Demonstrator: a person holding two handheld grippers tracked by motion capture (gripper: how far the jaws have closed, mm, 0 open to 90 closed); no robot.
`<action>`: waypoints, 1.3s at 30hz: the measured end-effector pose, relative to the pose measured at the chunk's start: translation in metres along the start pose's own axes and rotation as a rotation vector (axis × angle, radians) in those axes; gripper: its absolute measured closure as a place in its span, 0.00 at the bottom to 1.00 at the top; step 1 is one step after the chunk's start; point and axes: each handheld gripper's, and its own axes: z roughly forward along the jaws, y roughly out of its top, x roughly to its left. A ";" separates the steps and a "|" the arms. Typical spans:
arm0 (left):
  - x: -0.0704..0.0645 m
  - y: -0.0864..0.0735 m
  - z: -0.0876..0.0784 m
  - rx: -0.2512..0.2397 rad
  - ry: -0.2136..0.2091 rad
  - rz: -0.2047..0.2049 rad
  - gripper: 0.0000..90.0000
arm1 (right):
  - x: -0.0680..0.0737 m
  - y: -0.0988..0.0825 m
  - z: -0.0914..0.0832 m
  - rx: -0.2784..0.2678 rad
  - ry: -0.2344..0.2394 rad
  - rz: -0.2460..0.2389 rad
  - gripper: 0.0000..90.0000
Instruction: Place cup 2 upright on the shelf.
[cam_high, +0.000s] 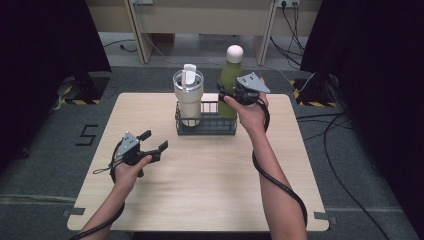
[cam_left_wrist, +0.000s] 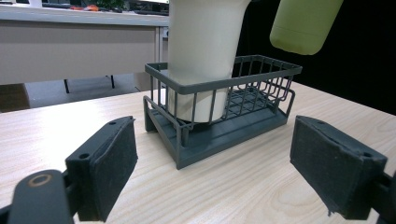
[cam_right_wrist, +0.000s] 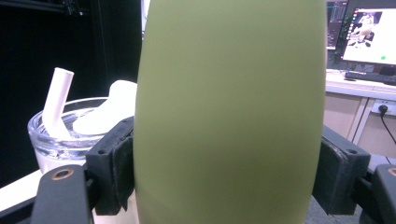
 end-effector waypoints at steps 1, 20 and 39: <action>0.000 0.000 0.000 0.000 0.000 0.001 0.16 | 0.000 0.000 0.001 0.000 -0.002 0.002 0.24; 0.000 -0.001 0.000 0.000 -0.001 -0.004 0.16 | -0.004 -0.002 0.018 0.022 -0.015 0.017 0.24; 0.002 0.000 -0.001 -0.006 0.005 -0.011 0.16 | -0.003 -0.007 0.034 0.052 -0.025 0.029 0.24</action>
